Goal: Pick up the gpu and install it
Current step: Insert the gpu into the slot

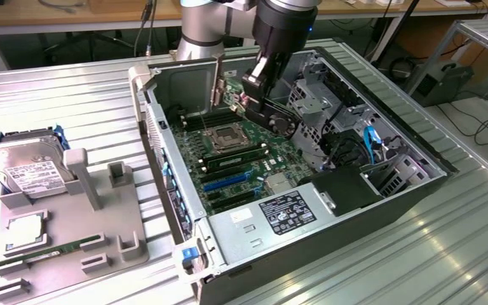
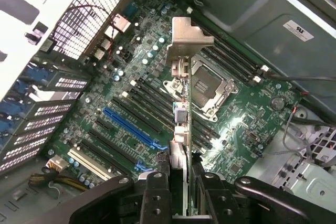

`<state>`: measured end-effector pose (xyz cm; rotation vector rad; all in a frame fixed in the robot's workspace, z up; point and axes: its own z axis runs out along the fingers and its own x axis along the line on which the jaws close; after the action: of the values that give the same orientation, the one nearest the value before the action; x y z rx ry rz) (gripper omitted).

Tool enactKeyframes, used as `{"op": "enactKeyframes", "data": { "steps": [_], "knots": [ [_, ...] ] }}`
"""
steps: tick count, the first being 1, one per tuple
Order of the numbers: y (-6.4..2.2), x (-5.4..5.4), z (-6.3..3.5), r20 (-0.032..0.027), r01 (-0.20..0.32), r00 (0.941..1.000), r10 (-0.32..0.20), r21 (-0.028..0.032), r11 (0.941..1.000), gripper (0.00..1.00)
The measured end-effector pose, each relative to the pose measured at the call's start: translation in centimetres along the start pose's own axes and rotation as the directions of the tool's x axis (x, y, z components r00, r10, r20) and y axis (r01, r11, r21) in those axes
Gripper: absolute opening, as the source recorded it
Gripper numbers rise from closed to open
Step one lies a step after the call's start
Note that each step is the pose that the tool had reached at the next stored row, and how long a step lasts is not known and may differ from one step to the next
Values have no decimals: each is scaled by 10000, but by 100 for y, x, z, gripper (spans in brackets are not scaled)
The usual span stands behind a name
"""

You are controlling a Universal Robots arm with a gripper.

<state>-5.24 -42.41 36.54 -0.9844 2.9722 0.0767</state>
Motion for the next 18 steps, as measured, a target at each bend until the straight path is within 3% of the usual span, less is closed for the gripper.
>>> {"op": "enactKeyframes", "data": {
  "steps": [10, 18],
  "knots": [
    [0, 0, 0, -36, 848, 9964, -848, -23, 9964, 26],
    [0, 0, 0, -60, 1444, 9895, -1444, -40, 9895, 26]
  ]
}}
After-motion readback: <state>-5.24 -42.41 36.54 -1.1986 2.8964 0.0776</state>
